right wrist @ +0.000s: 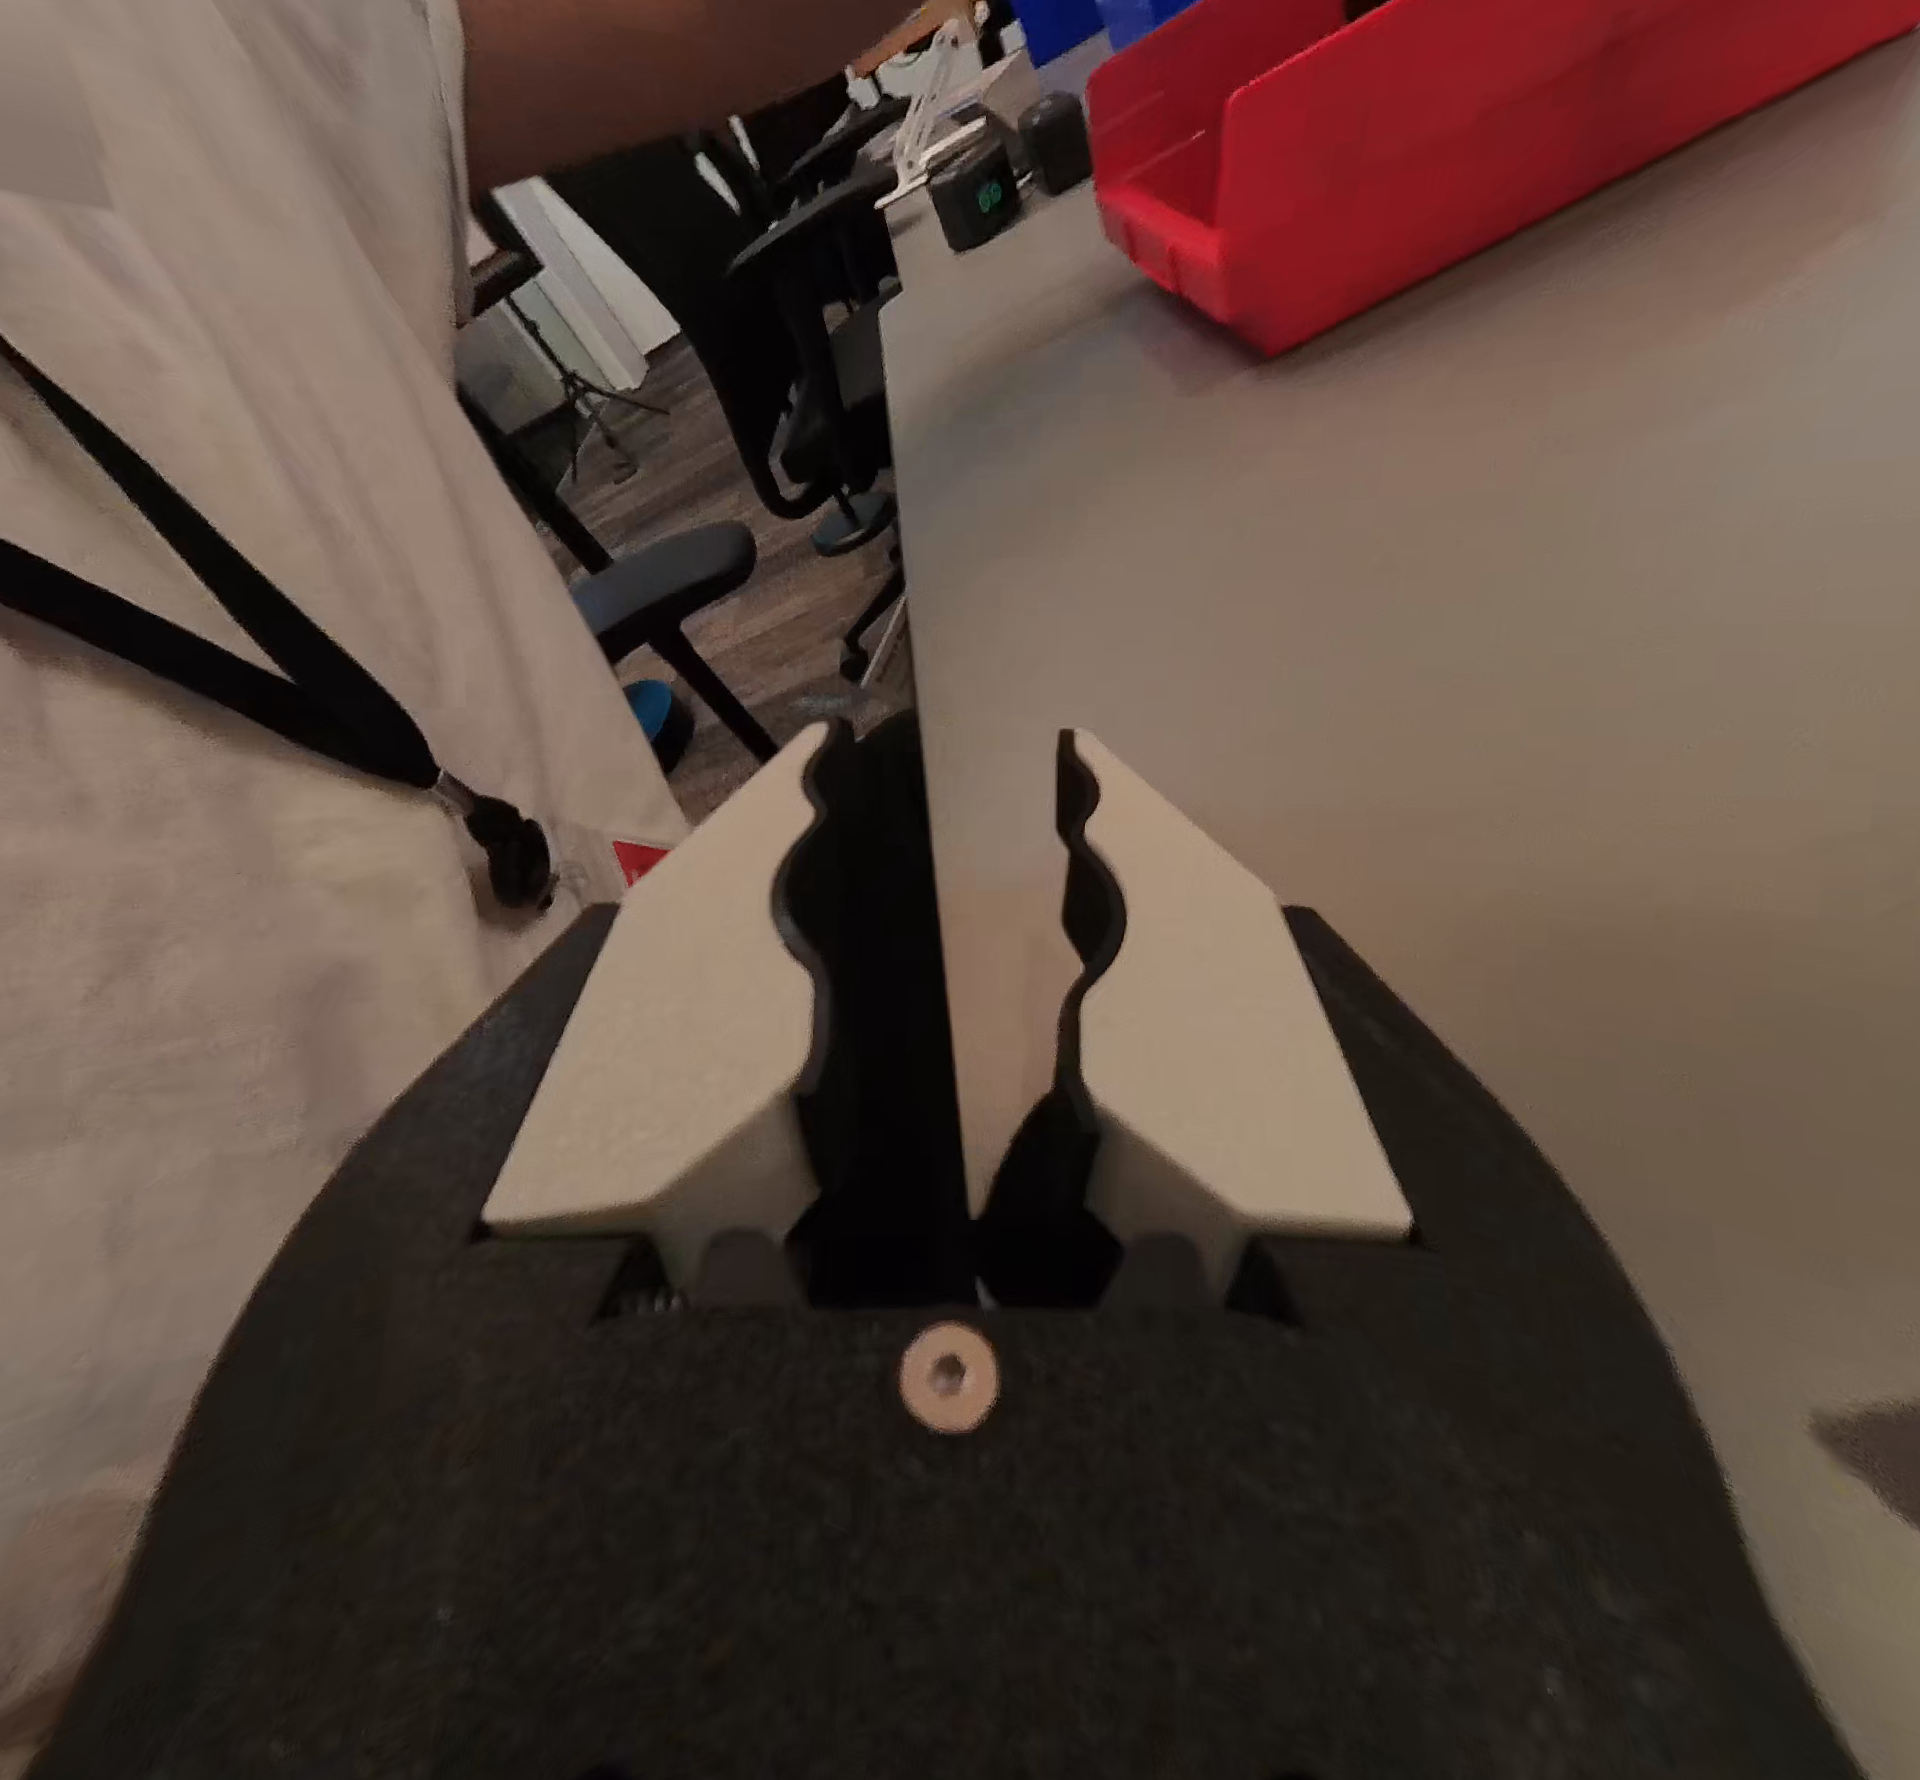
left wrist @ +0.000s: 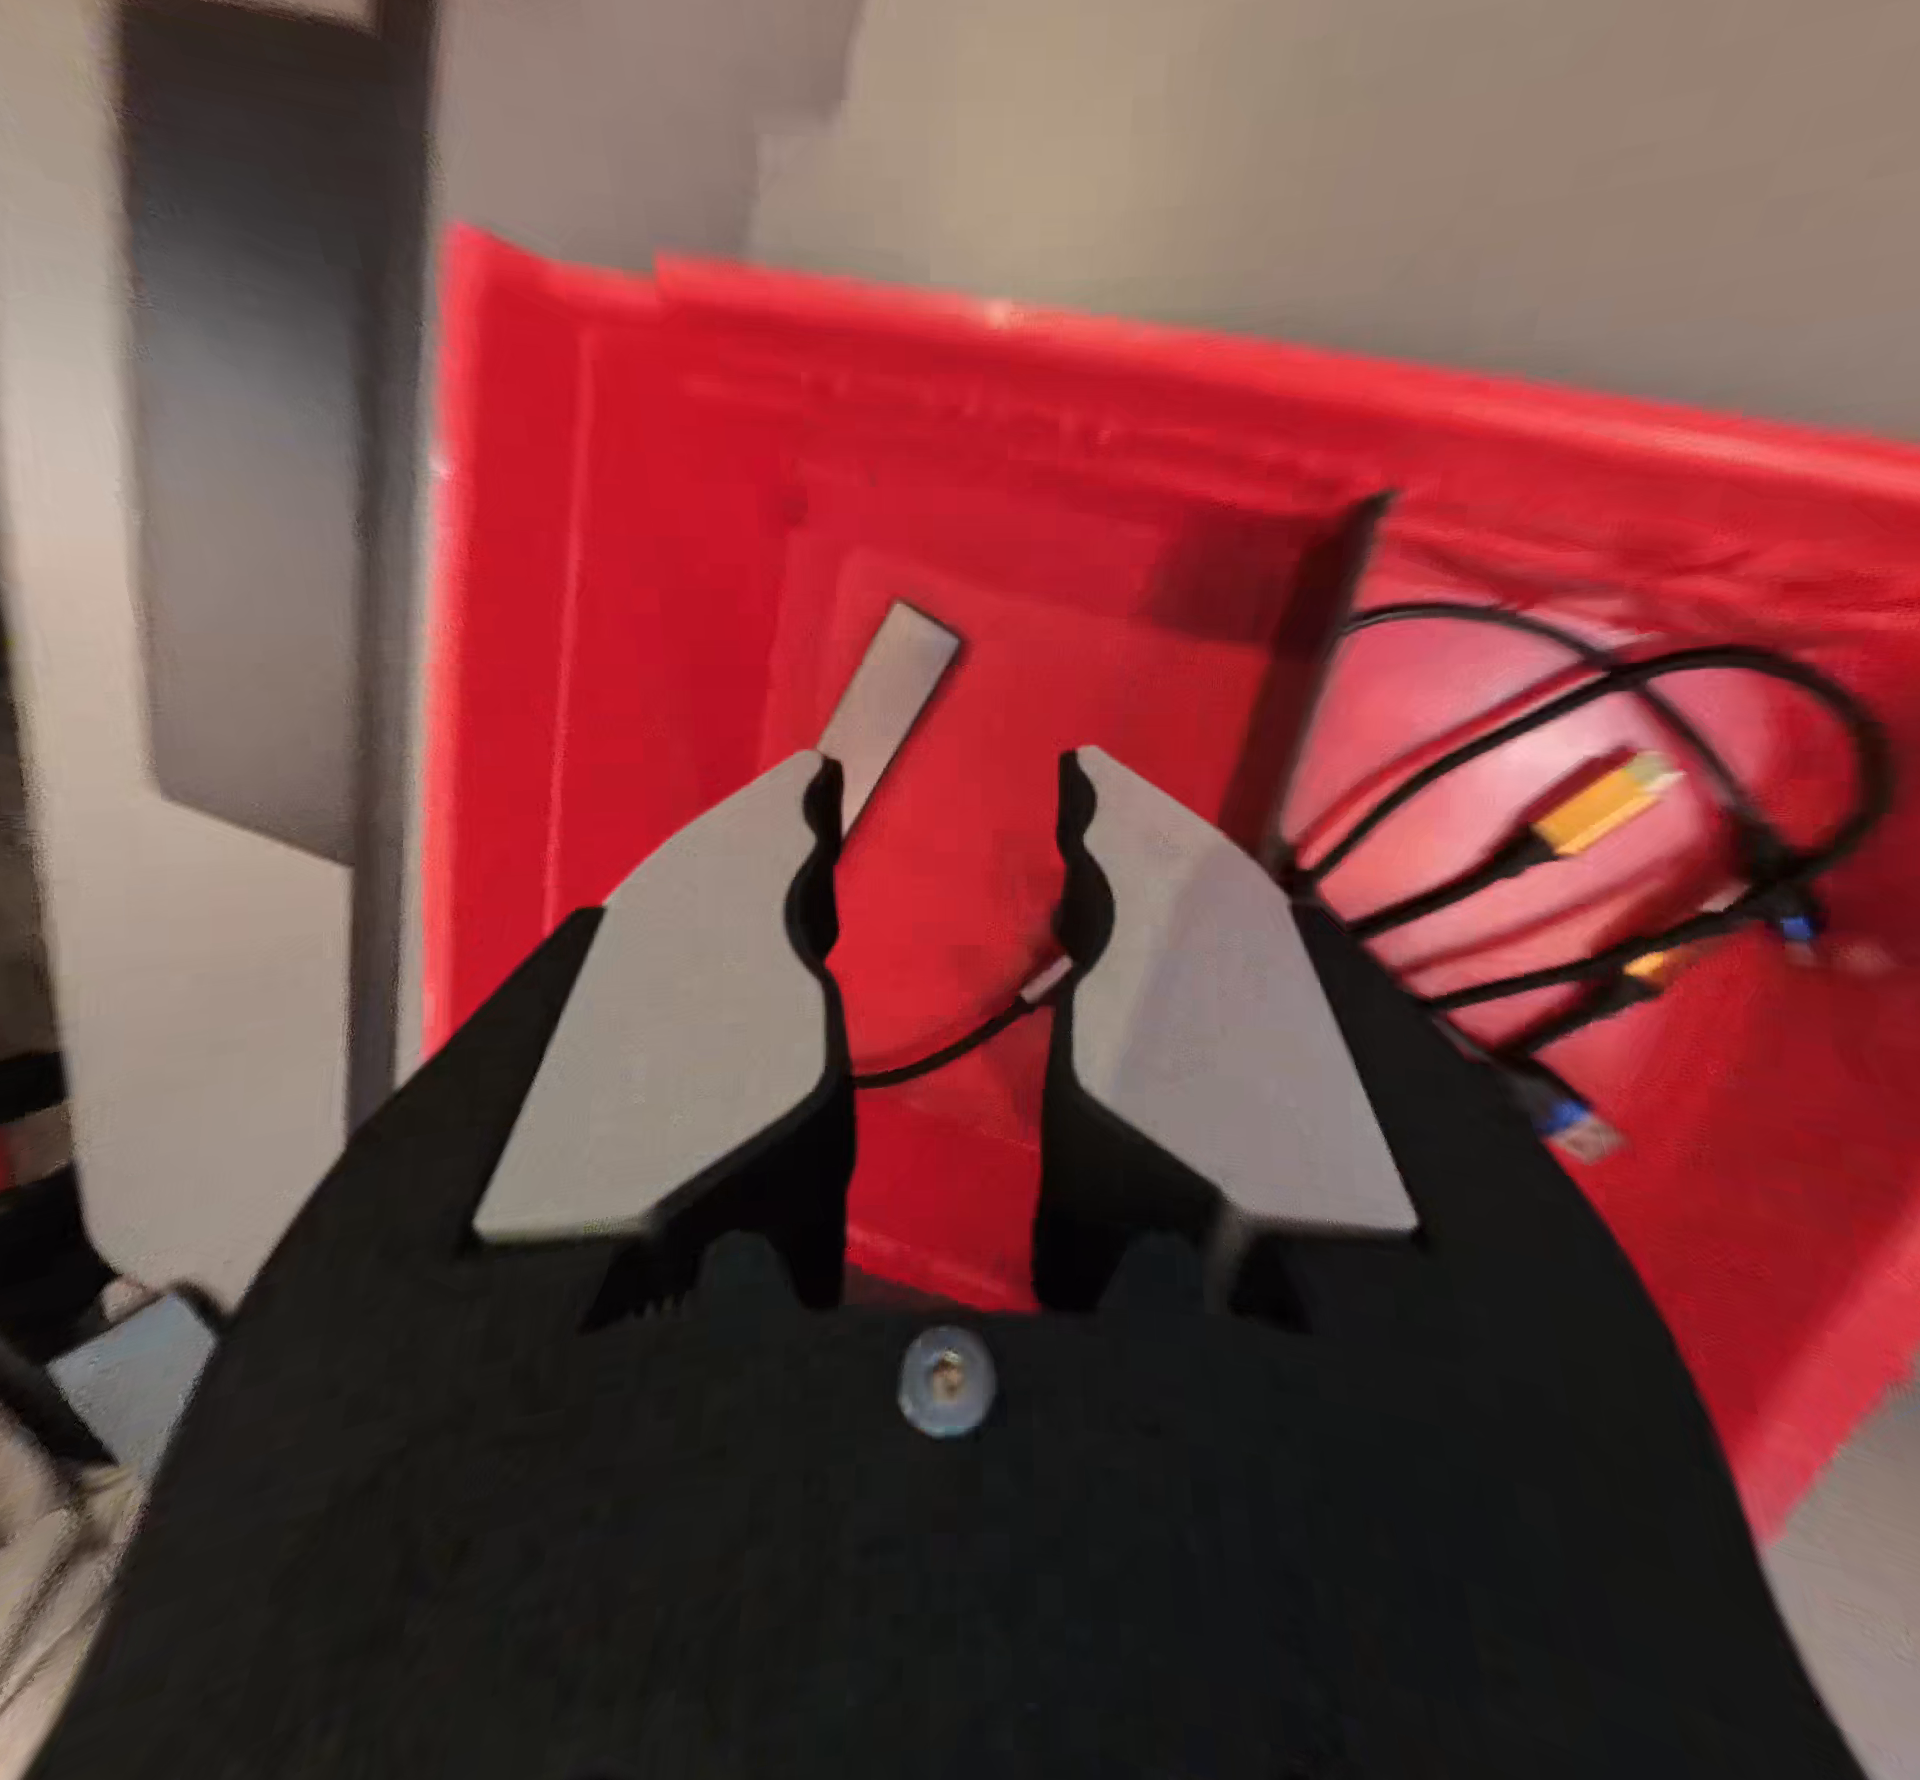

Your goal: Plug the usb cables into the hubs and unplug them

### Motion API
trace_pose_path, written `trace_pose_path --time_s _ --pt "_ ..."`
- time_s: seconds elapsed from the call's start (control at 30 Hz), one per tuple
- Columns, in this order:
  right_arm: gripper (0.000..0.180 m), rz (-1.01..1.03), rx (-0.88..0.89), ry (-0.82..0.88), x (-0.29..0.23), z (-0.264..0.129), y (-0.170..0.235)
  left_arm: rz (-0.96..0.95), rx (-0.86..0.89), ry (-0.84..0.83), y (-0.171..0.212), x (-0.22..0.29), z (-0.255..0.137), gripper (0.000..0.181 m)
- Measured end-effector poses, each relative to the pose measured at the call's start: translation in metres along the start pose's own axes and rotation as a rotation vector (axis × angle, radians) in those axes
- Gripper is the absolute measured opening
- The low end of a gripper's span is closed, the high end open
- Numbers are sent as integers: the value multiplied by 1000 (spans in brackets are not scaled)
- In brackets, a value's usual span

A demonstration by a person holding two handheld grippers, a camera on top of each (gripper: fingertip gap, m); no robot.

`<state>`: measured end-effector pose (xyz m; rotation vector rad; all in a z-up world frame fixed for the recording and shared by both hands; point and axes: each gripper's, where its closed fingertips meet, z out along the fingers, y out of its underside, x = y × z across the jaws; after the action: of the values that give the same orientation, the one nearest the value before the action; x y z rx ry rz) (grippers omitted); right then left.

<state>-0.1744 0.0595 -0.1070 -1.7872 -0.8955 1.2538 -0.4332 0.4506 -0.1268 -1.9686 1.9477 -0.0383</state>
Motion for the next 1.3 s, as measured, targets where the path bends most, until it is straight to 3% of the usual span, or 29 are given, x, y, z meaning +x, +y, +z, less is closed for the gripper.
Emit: trace_pose_path --time_s 0.1,0.27,0.43,0.57,0.67,0.8,0.9,1.0,1.17,1.3 --pt "36 18 47 19 6 -9 -3 -5 -72 26 10 -18 38 42" --pt "35 52 60 4 12 -16 3 44 -131 67 20 -19 68 41" --pt "35 63 66 -45 12 -14 -1 64 -68 90 15 -13 71 27" --pt "35 57 60 -62 7 -9 -2 174 -84 -67 20 -19 62 24" --pt "34 37 62 -18 10 -7 -7 157 69 -207 -8 -23 20 23" --pt "37 -38 79 156 33 -6 -31 170 308 -513 -65 -25 -87 22" --pt "41 -110 135 297 50 -4 -76 258 413 -799 -113 -1 -171 22" --pt "40 -193 230 412 55 -1 -135 374 431 -1040 -160 44 -224 22" --pt "43 -325 404 493 33 4 -216 508 453 -1208 -231 134 -237 20" --pt "38 -476 459 548 4 6 -238 559 481 -1193 -263 184 -212 20"
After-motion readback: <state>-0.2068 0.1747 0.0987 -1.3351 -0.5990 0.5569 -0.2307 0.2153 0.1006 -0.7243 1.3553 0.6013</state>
